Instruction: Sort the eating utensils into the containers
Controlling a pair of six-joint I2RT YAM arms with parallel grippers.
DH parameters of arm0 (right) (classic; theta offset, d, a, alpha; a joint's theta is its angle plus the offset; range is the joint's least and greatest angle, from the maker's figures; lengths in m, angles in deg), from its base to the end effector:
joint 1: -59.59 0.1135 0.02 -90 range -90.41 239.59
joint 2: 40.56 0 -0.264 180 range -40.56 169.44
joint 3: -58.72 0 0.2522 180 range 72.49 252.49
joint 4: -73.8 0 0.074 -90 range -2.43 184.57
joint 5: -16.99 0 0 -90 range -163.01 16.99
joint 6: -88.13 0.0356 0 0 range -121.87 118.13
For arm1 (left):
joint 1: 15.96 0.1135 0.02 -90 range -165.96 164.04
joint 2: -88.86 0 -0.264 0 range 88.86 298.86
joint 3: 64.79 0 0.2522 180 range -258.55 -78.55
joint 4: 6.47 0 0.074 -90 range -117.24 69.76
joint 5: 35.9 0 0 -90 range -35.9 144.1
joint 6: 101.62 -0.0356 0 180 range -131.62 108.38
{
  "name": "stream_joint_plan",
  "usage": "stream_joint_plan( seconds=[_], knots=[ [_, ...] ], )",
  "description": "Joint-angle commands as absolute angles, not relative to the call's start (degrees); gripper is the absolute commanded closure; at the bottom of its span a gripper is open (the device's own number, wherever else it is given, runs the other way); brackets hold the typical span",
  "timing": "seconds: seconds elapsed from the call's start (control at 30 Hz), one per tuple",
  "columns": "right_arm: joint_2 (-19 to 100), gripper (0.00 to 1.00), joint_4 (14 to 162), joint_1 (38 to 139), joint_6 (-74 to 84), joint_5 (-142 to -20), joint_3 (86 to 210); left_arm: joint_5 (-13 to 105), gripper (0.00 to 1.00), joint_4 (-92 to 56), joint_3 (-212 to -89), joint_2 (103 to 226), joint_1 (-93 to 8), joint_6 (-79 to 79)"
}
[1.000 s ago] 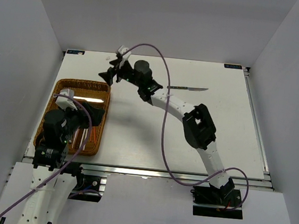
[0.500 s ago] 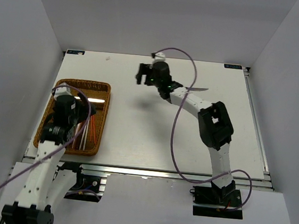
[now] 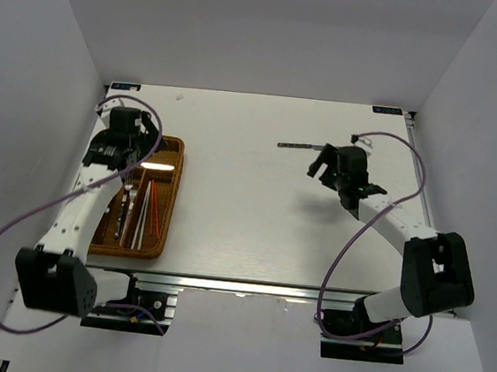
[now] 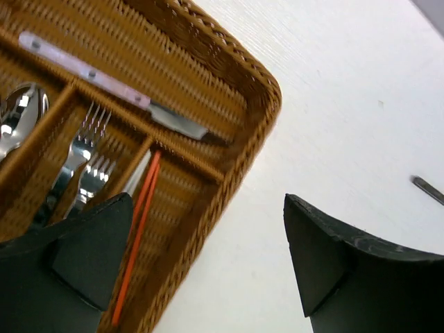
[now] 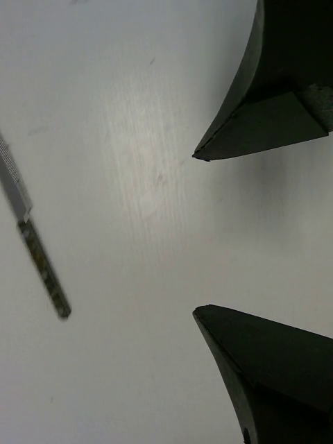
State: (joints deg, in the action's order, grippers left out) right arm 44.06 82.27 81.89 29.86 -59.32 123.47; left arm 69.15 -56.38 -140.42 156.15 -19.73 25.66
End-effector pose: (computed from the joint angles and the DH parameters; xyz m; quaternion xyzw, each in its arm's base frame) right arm 0.3067 0.1167 0.2391 0.1310 0.8447 0.1400 0.4998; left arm 0.2488 -0.0071 0.3217 -0.3121 0.8503 -0.0307 0.4227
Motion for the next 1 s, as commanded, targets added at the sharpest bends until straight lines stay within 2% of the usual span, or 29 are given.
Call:
stream_joint_plan(
  seconds=[0.0,0.13,0.27,0.4,0.47,0.57,0.63,0.67,0.7,0.8,0.83,0.97],
  knots=[
    [39.5,0.11,83.3,79.7,33.6,-62.2,117.8,74.0,0.02,-58.4,-146.5,164.4,-20.1,22.7],
    [33.1,0.11,81.7,79.4,34.1,-65.6,113.4,93.1,0.02,-65.9,-152.1,170.7,-19.4,33.0],
    [27.7,0.11,77.5,79.3,34.8,-68.6,106.6,96.6,0.02,-74.5,-161.2,177.4,-19.0,39.0],
    [28.1,0.11,77.5,79.3,33.6,-67.8,106.5,86.5,0.02,-67.1,-161.7,178.7,-19.1,34.4],
    [29.4,0.11,78.6,79.1,33.6,-66.6,107.8,72.6,0.02,-55.8,-157.8,177.9,-19.6,30.0],
    [29.2,0.11,83.6,78.8,36.5,-65.0,110.1,63.6,0.02,-47.8,-159.9,183.0,-24.1,23.8],
    [25.0,0.11,82.9,78.8,36.8,-65.0,107.5,63.5,0.02,-50.2,-173.1,190.0,-29.9,18.6],
    [23.3,0.11,82.9,78.7,36.5,-64.4,106.7,63.5,0.02,-53.3,-178.5,198.0,-31.6,13.7],
    [21.6,0.11,83.8,78.5,36.2,-64.1,106.2,62.5,0.02,-54.4,-189.2,202.1,-34.4,11.5],
    [15.1,0.11,86.9,78.0,34.4,-66.5,104.9,54.3,0.02,-54.3,-205.3,215.6,-38.7,2.4],
    [12.1,0.11,87.4,78.0,33.9,-67.7,104.6,50.3,0.02,-53.5,-207.7,218.1,-39.8,-0.8],
    [5.6,0.11,90.5,77.8,31.6,-72.0,102.5,49.2,0.02,-43.5,-209.1,225.4,-45.0,-15.7]
  ],
)
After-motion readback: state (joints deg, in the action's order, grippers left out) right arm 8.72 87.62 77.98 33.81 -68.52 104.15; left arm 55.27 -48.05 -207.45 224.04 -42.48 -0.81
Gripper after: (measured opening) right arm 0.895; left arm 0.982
